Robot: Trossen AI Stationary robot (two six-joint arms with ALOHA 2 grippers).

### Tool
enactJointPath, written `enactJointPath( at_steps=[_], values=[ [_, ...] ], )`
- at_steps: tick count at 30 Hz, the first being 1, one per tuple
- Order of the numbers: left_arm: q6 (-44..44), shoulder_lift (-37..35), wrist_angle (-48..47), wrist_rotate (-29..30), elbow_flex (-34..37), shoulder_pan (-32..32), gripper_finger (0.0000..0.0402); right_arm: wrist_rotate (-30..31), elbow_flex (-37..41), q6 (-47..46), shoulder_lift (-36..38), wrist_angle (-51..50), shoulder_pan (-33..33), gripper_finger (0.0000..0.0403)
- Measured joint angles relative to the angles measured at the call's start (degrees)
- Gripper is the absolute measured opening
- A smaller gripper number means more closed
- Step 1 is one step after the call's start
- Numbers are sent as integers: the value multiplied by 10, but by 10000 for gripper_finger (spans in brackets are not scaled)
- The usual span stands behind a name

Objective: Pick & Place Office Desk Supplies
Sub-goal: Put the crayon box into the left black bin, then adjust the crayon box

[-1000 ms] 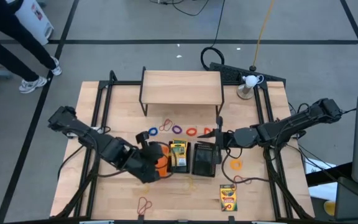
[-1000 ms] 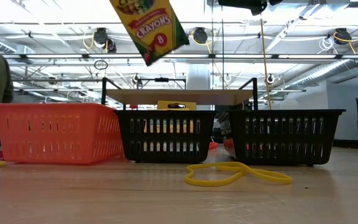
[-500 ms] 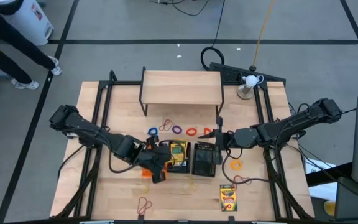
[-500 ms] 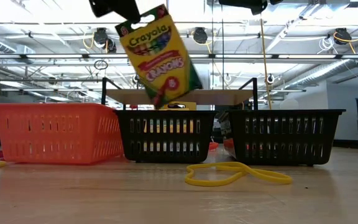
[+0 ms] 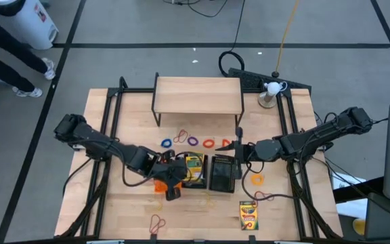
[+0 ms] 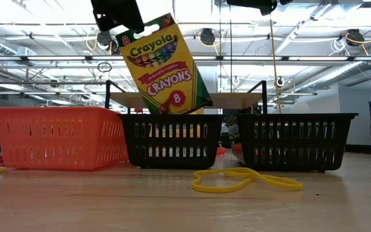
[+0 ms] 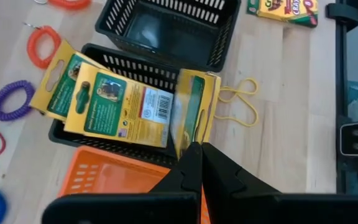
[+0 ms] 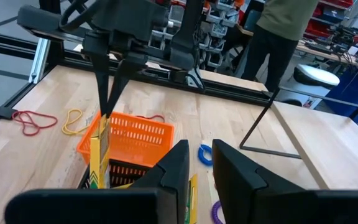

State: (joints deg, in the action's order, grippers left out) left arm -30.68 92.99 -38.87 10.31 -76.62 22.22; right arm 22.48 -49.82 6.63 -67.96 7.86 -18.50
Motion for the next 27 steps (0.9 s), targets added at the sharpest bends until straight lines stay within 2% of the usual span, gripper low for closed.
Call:
enactJointPath(
  at_steps=[4,9,21,27],
  values=[
    [0,0,0,-25,0,-11,0,0,0,0,0,0,0,59],
    [6,0,0,-28,0,-22,11,0,0,0,0,0,0,59],
    [27,0,1,-27,0,-46,92,0,0,0,0,0,0,59],
    [95,0,29,24,0,-61,130,0,0,10,0,-3,0,59]
  ],
)
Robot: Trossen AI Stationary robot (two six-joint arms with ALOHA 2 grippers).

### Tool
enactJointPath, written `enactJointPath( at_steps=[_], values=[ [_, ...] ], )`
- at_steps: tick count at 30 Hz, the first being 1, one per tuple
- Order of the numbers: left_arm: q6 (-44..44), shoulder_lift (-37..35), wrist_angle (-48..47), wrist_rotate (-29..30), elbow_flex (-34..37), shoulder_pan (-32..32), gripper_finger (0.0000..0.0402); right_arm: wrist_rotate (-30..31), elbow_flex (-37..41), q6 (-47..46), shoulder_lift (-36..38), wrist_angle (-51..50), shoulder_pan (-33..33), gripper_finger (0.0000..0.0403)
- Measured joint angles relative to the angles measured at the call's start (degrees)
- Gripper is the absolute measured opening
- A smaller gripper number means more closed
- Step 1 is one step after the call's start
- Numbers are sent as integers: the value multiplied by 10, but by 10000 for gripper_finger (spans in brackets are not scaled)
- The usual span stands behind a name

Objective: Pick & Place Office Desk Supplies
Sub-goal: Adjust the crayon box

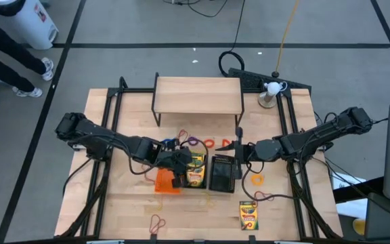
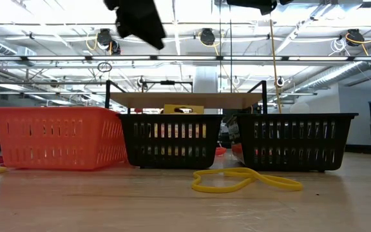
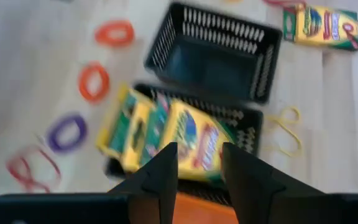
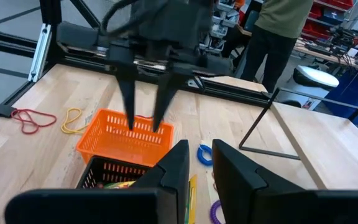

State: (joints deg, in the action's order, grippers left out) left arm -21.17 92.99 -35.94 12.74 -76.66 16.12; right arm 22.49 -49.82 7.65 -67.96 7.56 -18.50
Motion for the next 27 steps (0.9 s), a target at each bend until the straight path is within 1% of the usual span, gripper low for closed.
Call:
enactJointPath(
  at_steps=[2,4,9,12,15,21,27],
  values=[
    [66,0,1,4,-8,-4,132,0,0,1,5,-17,0,59],
    [126,0,-6,12,-21,-7,131,1,0,-18,16,-47,0,59],
    [209,-27,-20,71,-27,-18,119,2,0,-79,68,-146,0,59],
    [219,-49,-35,105,-27,-29,116,0,0,-96,92,-176,-1,59],
    [224,-75,-46,128,-27,-42,118,0,0,-86,100,-184,-3,59],
    [257,-107,-38,133,-27,-76,120,0,0,-41,102,-189,2,59],
    [236,-112,-42,129,-28,-104,120,0,0,-39,102,-186,22,59]
  ],
)
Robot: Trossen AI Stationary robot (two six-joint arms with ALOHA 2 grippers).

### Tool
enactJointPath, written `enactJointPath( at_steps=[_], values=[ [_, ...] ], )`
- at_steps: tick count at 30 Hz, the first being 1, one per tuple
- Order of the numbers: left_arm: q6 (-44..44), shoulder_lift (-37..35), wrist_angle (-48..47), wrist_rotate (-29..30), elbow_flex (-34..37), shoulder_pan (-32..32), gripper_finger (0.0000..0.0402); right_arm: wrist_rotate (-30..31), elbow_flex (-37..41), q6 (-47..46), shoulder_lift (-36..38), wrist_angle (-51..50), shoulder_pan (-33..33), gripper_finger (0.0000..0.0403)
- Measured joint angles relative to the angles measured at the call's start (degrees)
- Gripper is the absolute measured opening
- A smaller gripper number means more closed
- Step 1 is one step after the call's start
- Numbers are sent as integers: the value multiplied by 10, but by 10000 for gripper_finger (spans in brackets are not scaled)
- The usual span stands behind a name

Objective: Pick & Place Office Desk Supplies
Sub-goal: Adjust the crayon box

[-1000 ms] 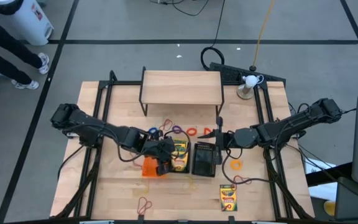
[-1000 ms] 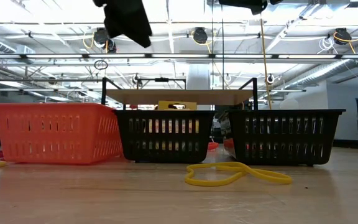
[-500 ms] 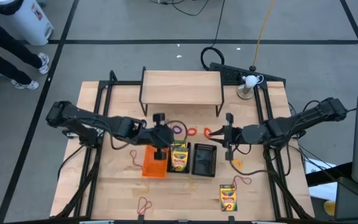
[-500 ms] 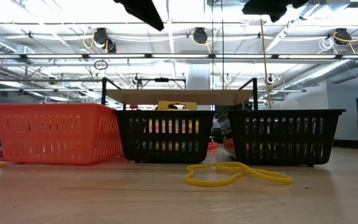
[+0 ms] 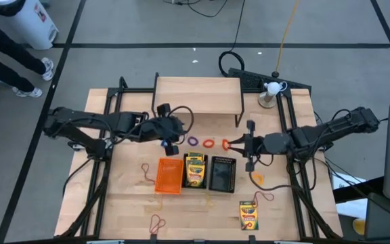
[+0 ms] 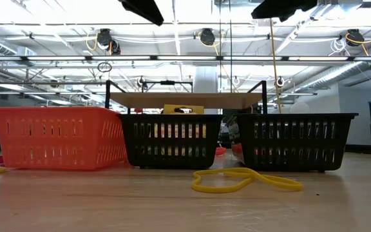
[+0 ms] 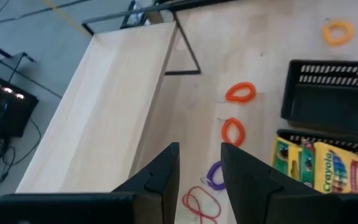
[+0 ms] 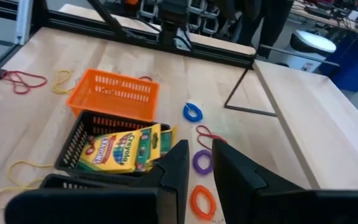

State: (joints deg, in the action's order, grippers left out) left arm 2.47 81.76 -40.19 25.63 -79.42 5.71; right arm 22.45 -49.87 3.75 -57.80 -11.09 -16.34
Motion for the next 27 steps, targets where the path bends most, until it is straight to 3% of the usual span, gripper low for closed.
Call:
enactJointPath(
  at_steps=[4,8,10,15,17,20,23,27],
  values=[
    [-7,4,-7,-6,0,-5,120,-7,0,-27,0,-17,2,59],
    [-46,7,-43,-66,2,9,120,-121,0,-55,-2,-40,1,59],
    [-61,7,-45,-97,2,30,120,-150,0,-110,-3,-63,-3,59],
    [-150,-13,-60,-95,3,116,120,-205,-5,-283,23,-155,-59,59],
    [-186,-25,-69,-56,3,166,120,-153,-4,-319,32,-174,-114,59],
    [-243,-30,-64,52,3,256,120,-35,2,-368,30,-179,-216,59],
    [-312,-31,-67,152,3,347,120,55,2,-448,6,-165,-315,59],
    [-403,-23,-64,245,3,446,120,166,2,-539,-48,-145,-421,59]
  ],
)
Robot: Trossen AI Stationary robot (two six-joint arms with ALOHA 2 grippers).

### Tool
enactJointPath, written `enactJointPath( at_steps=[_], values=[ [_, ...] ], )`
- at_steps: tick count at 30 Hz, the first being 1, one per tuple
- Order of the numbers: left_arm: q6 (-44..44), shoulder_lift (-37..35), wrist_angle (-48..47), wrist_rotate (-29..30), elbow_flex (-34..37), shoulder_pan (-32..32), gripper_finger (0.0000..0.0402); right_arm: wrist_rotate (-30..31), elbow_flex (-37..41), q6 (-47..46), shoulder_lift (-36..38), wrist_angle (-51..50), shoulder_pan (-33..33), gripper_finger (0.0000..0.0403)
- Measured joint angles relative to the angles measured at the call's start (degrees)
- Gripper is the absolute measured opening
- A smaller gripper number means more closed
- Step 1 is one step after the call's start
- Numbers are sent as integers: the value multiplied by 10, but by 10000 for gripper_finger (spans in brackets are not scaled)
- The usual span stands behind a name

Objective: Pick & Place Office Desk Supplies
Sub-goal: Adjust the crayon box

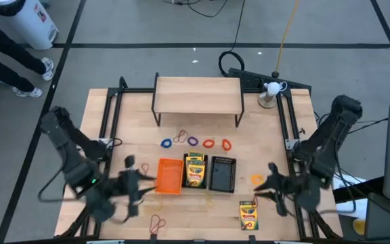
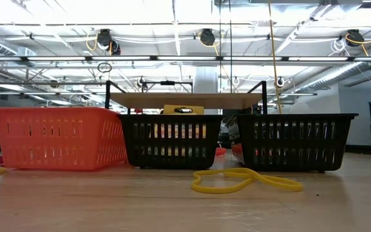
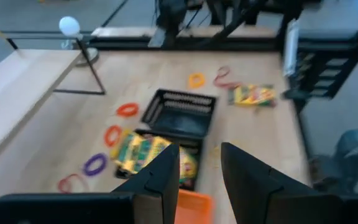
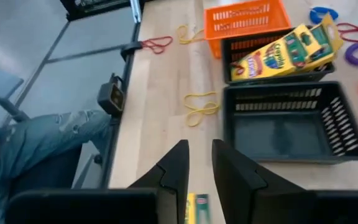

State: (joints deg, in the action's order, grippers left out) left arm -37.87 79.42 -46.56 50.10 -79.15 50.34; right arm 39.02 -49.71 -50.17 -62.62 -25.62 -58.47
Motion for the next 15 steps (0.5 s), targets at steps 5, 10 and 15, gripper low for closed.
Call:
enactJointPath(
  at_steps=[5,10,15],
  values=[
    [-86,18,2,97,0,77,120,44,0,-52,-81,38,-49,59],
    [-110,42,4,100,0,102,120,45,0,-44,-120,37,-50,59],
    [-98,73,-7,105,0,105,120,56,11,-55,-126,37,-72,59]
  ],
)
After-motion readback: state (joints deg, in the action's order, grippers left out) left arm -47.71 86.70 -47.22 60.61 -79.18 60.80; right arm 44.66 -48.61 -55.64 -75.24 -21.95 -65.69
